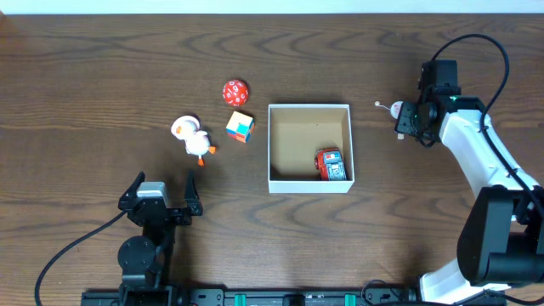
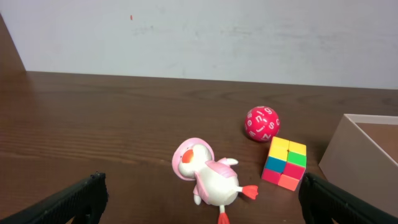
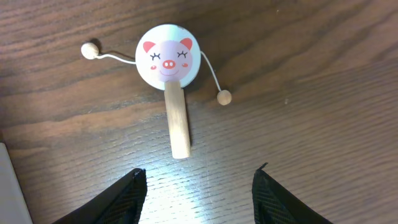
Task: Pack container
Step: 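Lower and grasp the rattle's wooden stick with the right gripper, then carry the pig rattle left into the white box, then lower the rattle into the box beside the truck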
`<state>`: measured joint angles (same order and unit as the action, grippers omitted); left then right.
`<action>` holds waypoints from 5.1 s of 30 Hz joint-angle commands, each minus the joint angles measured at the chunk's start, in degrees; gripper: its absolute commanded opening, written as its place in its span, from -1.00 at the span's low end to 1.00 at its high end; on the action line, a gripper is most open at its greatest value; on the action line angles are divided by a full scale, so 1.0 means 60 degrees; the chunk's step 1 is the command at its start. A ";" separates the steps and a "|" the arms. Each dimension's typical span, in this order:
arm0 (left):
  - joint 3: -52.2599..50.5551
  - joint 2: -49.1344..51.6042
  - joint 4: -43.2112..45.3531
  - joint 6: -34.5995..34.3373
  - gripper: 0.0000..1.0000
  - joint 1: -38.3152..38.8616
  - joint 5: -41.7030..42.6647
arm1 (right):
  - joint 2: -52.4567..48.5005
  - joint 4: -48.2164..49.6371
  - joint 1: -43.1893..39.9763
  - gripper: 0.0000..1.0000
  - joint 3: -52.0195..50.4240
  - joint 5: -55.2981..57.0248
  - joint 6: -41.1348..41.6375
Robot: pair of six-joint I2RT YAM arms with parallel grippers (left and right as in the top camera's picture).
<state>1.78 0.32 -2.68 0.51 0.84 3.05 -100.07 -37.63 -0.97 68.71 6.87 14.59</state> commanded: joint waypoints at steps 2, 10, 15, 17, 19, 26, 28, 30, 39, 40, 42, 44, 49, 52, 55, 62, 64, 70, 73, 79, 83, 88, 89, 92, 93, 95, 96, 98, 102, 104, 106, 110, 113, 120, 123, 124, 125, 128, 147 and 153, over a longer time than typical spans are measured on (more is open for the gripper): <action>-0.0259 -0.0015 -0.0157 0.0164 0.96 -0.0047 0.0000 | -0.0255 0.0135 -0.0080 0.14 0.0084 -0.0368 -0.0226; -0.0259 -0.0015 -0.0157 0.0164 0.96 -0.0047 0.0000 | -0.1158 0.0718 -0.0080 0.17 0.0084 -0.0368 -0.0229; -0.0259 -0.0015 -0.0157 0.0164 0.96 -0.0047 -0.0004 | -0.1672 0.0991 -0.0076 0.24 0.0084 -0.0375 -0.0229; -0.0259 -0.0015 -0.0157 0.0164 0.96 -0.0047 0.0000 | -0.1843 0.0991 -0.0076 0.30 0.0084 -0.0375 -0.0229; -0.0259 -0.0015 -0.0157 0.0160 0.96 -0.0047 0.0000 | -0.2073 0.1075 -0.0076 0.30 0.0084 -0.0375 -0.0229; -0.0259 -0.0015 -0.0157 0.0160 0.96 -0.0047 -0.0004 | -0.2492 0.1242 -0.0076 0.06 0.0084 -0.0368 -0.0229; -0.0259 -0.0015 -0.0157 0.0164 0.96 -0.0047 0.0000 | -0.2488 0.1282 -0.0076 0.01 0.0095 -0.0364 -0.0229; -0.0259 -0.0015 -0.0157 0.0160 0.96 -0.0047 0.0000 | -0.2488 0.1348 -0.0076 -0.04 0.0102 -0.0357 -0.0233; -0.0259 -0.0015 -0.0157 0.0164 0.96 -0.0047 0.0000 | -0.2484 0.1377 -0.0076 -0.38 0.0117 0.0069 -0.0266; -0.0259 -0.0015 -0.0157 0.0160 0.96 -0.0047 -0.0004 | -0.2470 0.1348 -0.0076 -0.38 0.0127 0.0200 -0.0266; -0.0259 -0.0015 -0.0157 0.0164 0.96 -0.0047 0.0000 | -0.2379 0.1268 -0.0076 -0.37 0.0135 0.0535 -0.0262; -0.0259 -0.0015 -0.0157 0.0160 0.96 -0.0047 0.0000 | -0.2211 0.1220 -0.0073 -0.38 0.0142 0.0736 -0.0266; -0.0259 -0.0015 -0.0157 0.0164 0.96 -0.0047 0.0000 | -0.1410 0.1206 -0.0073 -0.76 0.0160 0.0754 -0.0266; -0.0259 -0.0015 -0.0157 0.0164 0.96 -0.0047 0.0000 | -0.0998 0.1213 -0.0044 -0.97 0.0160 0.0750 -0.0266; -0.0259 -0.0015 -0.0157 0.0164 0.96 -0.0047 0.0000 | -0.0765 0.1217 -0.0033 -0.69 0.0160 0.0747 -0.0284; -0.0259 -0.0015 -0.0157 0.0160 0.96 -0.0047 -0.0004 | -0.0299 0.0922 0.0229 -0.84 0.0189 0.0448 -0.0514; -0.0259 -0.0015 -0.0157 0.0164 0.96 -0.0047 0.0000 | 0.0044 0.0710 0.0448 -0.85 0.0317 0.0459 -0.0827; -0.0259 -0.0015 -0.0157 0.0160 0.96 -0.0047 0.0000 | 0.1683 0.0288 0.1647 -0.97 0.0805 0.0455 -0.2557; -0.0259 -0.0015 -0.0157 0.0164 0.96 -0.0047 0.0000 | 0.2521 0.0379 0.2517 -0.97 0.0845 0.0455 -0.3475; -0.0259 -0.0015 -0.0157 0.0160 0.96 -0.0047 0.0000 | 0.3501 0.0299 0.4269 -0.97 0.0845 0.0455 -0.5049; -0.0259 -0.0015 -0.0157 0.0164 0.96 -0.0047 0.0000 | 0.3457 -0.0022 0.4812 -0.96 0.0805 0.0455 -0.5869; -0.0259 -0.0015 -0.0157 0.0164 0.96 -0.0047 0.0000 | 0.3264 -0.0168 0.4980 -0.97 0.0506 0.0342 -0.6852; -0.0259 -0.0015 -0.0157 0.0164 0.96 -0.0047 0.0000 | 0.3187 -0.0164 0.4976 -0.97 0.0470 0.0215 -0.7096; -0.0259 -0.0015 -0.0157 0.0164 0.96 -0.0047 0.0000 | 0.2881 -0.0168 0.4980 -0.96 0.0455 -0.0226 -0.7719; -0.0259 -0.0015 -0.0157 0.0164 0.96 -0.0047 0.0000 | 0.2769 -0.0168 0.4980 -0.95 0.0455 -0.0288 -0.7799; -0.0259 -0.0015 -0.0157 0.0160 0.96 -0.0047 0.0000 | 0.2550 -0.0178 0.4980 -0.96 0.0455 -0.0401 -0.7810; -0.0259 -0.0015 -0.0157 0.0164 0.96 -0.0047 0.0000 | 0.2441 -0.0193 0.4976 -0.95 0.0455 -0.0455 -0.7810; -0.0259 -0.0015 -0.0157 0.0164 0.96 -0.0047 0.0000 | 0.2160 -0.0226 0.4980 -0.95 0.0455 -0.0481 -0.7810; -0.0259 -0.0015 -0.0157 0.0164 0.96 -0.0047 0.0000 | 0.1621 -0.0379 0.4983 -0.88 0.0455 -0.0470 -0.7836; -0.0259 -0.0015 -0.0157 0.0160 0.96 -0.0047 0.0000 | 0.1392 -0.0525 0.4965 -0.88 0.0455 -0.0470 -0.8007; -0.0259 -0.0015 -0.0157 0.0160 0.96 -0.0047 -0.0004 | 0.1162 -0.0678 0.4962 -0.87 0.0455 -0.0470 -0.8189; -0.0259 -0.0015 -0.0157 0.0164 0.96 -0.0047 0.0000 | 0.0860 -0.0852 0.4958 -0.83 0.0455 -0.0401 -0.8495; -0.0259 -0.0015 -0.0157 0.0160 0.96 -0.0047 0.0000 | 0.0718 -0.0889 0.4958 -0.66 0.0455 -0.0357 -0.8590; -0.0259 -0.0015 -0.0157 0.0164 0.96 -0.0047 0.0000 | 0.0568 -0.0856 0.4761 -0.61 0.0455 0.0568 -0.8586; -0.0259 -0.0015 -0.0157 0.0160 0.96 -0.0047 0.0000 | 0.0568 -0.0801 0.4634 -0.59 0.0455 0.0543 -0.8586; -0.0259 -0.0015 -0.0157 0.0164 0.96 -0.0047 0.0000 | 0.0568 -0.0765 0.4597 -0.59 0.0455 0.0539 -0.8586; -0.0259 -0.0015 -0.0157 0.0160 0.96 -0.0047 0.0000 | 0.0568 -0.0692 0.4568 -0.55 0.0455 0.0535 -0.8579; -0.0259 -0.0015 -0.0157 0.0160 0.96 -0.0047 0.0000 | 0.0568 -0.0488 0.4535 -0.33 0.0455 0.0532 -0.8280; -0.0259 -0.0015 -0.0157 0.0164 0.96 -0.0047 0.0000 | 0.0568 -0.0266 0.4546 0.22 0.0455 -0.0222 -0.6459; -0.0259 -0.0015 -0.0157 0.0164 0.96 -0.0047 0.0000 | 0.0572 -0.0426 0.4550 0.15 0.0459 -0.0226 -0.5639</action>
<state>1.78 0.32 -2.70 0.51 0.84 3.05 -96.38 -39.53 26.70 71.64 5.98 -23.88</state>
